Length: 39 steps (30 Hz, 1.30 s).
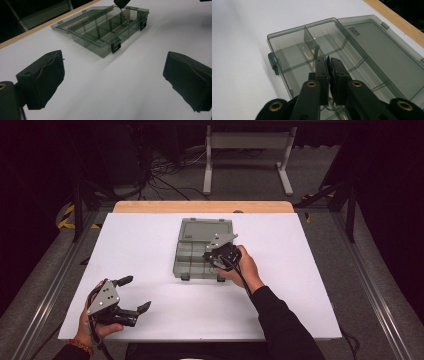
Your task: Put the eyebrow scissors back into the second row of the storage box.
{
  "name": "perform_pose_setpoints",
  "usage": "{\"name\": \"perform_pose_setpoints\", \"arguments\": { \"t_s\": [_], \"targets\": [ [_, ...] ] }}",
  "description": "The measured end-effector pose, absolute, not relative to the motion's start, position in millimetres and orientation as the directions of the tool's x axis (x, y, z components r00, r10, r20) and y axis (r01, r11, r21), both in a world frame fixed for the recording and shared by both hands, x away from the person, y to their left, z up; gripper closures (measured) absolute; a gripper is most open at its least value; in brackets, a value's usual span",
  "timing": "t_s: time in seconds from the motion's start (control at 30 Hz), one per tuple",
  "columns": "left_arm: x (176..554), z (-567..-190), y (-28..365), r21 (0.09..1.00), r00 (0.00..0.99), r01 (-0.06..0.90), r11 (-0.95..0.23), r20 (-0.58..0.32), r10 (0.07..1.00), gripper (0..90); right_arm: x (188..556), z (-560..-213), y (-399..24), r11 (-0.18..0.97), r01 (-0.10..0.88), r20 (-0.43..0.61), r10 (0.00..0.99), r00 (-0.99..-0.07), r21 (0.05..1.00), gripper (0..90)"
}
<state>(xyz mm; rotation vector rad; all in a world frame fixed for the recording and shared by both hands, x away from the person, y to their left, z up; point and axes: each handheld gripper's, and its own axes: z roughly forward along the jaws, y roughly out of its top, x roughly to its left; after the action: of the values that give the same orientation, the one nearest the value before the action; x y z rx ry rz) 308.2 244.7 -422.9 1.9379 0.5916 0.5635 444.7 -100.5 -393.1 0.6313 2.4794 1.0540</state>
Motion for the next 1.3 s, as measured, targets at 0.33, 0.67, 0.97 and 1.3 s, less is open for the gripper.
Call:
{"name": "perform_pose_setpoints", "arguments": {
  "t_s": [0.33, 0.67, 0.97, 1.3],
  "targets": [
    [309, -423, 245, 0.908, 0.774, 0.161, -0.387, 0.127, 0.620, 4.6, 445, -399, -94, 0.637, 0.254, -0.161, 0.519, -0.839, 0.728, 85.7],
    [309, -423, 244, 0.907, 0.774, 0.162, -0.389, 0.127, 0.620, 4.6, 444, -403, -88, 0.642, 0.257, -0.160, 0.517, -0.841, 0.722, 84.9],
    [309, -423, 245, 0.906, 0.773, 0.160, -0.391, 0.131, 0.620, 4.7, 442, -404, -90, 0.632, 0.258, -0.153, 0.521, -0.840, 0.731, 83.1],
    [309, -424, 244, 0.904, 0.775, 0.166, -0.393, 0.127, 0.619, 4.7, 437, -396, -95, 0.603, 0.242, -0.154, 0.529, -0.835, 0.760, 81.3]
  ]
}}
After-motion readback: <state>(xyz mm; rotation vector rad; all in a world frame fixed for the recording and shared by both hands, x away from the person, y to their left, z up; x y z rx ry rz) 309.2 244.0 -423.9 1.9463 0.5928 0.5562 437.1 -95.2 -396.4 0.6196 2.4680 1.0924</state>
